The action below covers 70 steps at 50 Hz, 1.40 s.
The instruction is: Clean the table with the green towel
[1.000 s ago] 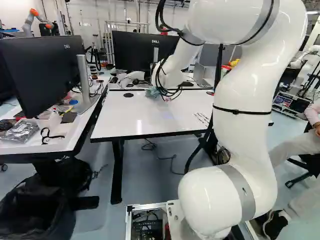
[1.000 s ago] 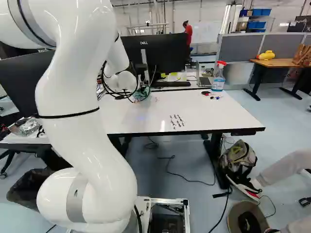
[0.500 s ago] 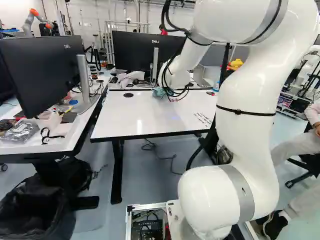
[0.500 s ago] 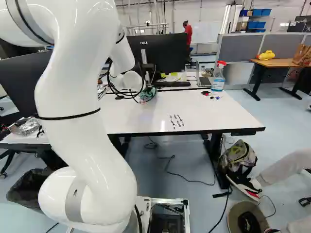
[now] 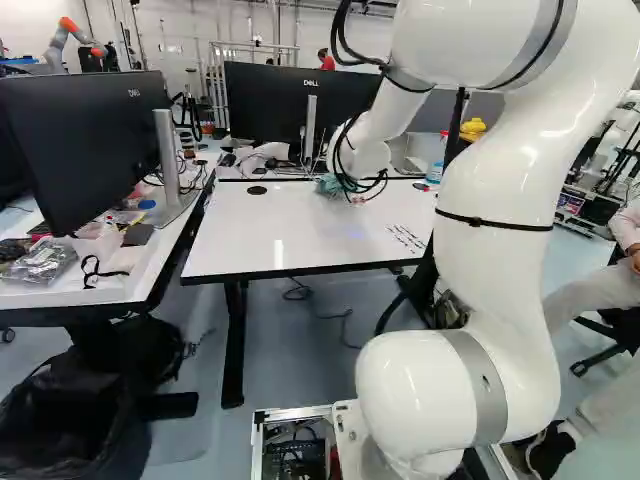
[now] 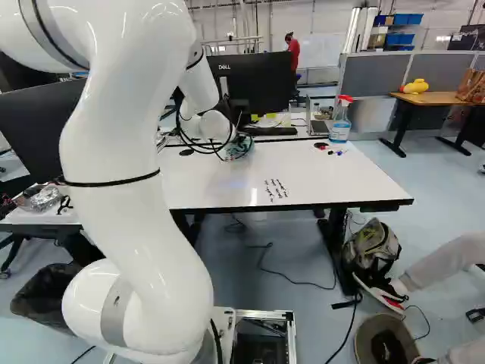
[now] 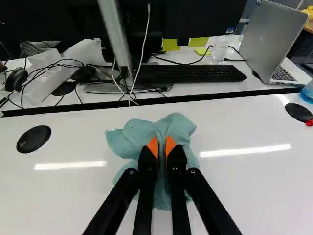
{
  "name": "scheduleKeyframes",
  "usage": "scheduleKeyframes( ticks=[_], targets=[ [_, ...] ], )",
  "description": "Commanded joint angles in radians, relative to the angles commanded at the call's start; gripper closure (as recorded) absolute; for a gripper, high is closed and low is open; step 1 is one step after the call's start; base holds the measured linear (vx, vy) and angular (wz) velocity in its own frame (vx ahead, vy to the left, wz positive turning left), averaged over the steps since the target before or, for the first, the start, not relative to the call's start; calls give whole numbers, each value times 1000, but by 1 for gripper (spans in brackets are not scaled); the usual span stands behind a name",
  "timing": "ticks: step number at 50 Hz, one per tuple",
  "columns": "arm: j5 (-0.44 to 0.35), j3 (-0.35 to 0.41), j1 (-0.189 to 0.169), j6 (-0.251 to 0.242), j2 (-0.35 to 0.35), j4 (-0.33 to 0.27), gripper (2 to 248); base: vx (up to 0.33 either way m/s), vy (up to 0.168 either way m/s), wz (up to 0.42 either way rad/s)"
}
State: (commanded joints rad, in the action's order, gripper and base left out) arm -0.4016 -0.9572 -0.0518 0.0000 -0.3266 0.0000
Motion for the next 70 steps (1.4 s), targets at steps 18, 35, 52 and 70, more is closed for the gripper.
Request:
scheduleKeyframes(
  ticks=[18,35,52,70],
  targets=[
    [0,-4,0,0,-30,0,213,0,0,0],
    [0,-11,0,0,-70,0,213,0,0,0],
    [0,-18,0,0,-104,0,213,0,0,0],
    [14,-18,0,0,-104,0,213,0,0,0]
  ],
)
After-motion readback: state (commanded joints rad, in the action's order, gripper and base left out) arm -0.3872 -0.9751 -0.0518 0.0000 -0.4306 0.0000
